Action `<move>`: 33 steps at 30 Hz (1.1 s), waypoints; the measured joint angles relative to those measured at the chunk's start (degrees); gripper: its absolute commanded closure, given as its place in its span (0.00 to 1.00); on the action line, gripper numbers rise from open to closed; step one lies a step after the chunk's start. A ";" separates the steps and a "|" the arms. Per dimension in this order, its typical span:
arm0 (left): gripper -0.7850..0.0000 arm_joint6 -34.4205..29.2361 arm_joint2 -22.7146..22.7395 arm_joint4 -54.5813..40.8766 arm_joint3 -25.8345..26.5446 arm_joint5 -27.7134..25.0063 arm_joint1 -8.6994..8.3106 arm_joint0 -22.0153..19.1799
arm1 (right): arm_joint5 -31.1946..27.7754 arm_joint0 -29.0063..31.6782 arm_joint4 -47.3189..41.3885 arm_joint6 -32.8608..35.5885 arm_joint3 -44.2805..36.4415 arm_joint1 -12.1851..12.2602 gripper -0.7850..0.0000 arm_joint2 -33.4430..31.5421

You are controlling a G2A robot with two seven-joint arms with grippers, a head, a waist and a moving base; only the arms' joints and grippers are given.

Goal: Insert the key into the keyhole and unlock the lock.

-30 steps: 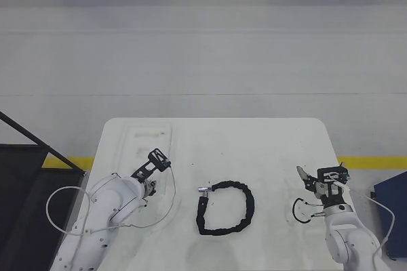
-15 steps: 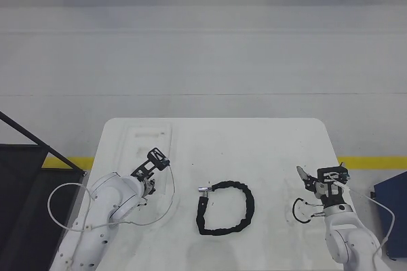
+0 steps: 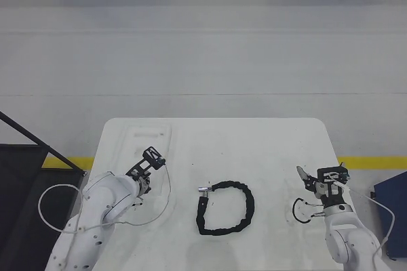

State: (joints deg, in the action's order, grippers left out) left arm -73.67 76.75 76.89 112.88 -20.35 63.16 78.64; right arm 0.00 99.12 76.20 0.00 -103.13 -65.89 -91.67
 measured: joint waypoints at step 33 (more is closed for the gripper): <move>1.00 12.86 44.18 -64.18 19.58 -17.89 -0.98 28.43 | 0.00 0.00 0.00 0.00 0.00 0.00 0.00 0.00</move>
State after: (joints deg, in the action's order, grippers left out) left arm -60.81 120.93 12.71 132.45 -38.24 62.18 107.07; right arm 0.00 99.12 76.20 0.00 -103.13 -65.89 -91.67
